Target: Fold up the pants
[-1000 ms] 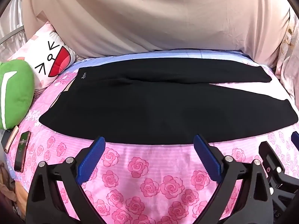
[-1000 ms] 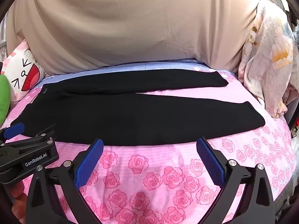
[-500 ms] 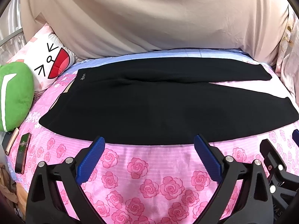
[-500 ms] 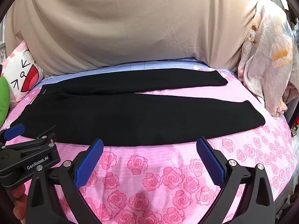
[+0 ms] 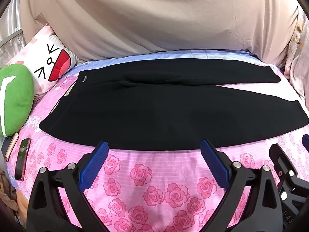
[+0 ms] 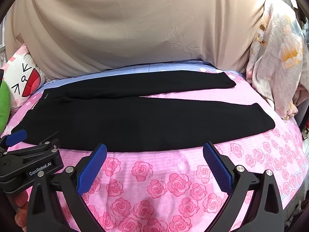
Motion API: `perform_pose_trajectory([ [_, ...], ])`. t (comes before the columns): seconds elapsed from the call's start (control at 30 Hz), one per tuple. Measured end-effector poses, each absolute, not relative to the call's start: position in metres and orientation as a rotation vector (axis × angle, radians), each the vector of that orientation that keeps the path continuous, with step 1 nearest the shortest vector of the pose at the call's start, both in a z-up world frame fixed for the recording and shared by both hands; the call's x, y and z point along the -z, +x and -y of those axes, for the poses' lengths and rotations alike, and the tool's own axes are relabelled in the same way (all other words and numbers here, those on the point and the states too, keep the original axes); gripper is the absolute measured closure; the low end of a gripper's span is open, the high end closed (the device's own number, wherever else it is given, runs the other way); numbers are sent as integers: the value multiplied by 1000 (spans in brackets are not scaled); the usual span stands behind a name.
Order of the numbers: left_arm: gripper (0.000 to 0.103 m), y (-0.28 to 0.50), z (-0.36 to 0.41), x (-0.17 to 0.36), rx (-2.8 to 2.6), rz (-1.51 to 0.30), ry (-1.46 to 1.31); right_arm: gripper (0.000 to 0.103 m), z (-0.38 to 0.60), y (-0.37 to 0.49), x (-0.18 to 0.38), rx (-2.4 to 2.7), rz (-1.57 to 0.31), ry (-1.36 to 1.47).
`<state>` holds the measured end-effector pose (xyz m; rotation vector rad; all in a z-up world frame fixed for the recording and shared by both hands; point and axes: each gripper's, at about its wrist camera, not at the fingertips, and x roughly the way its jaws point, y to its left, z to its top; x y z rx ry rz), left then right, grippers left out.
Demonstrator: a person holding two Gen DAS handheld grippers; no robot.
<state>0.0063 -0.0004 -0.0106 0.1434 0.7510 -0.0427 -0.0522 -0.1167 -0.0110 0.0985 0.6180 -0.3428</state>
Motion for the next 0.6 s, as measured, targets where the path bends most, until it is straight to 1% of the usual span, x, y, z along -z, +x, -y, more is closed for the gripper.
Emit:
perform_pose_trajectory([
  [0.6,9,8,3,9,37,-750,146,5,117,-52,11,339,-617,100],
])
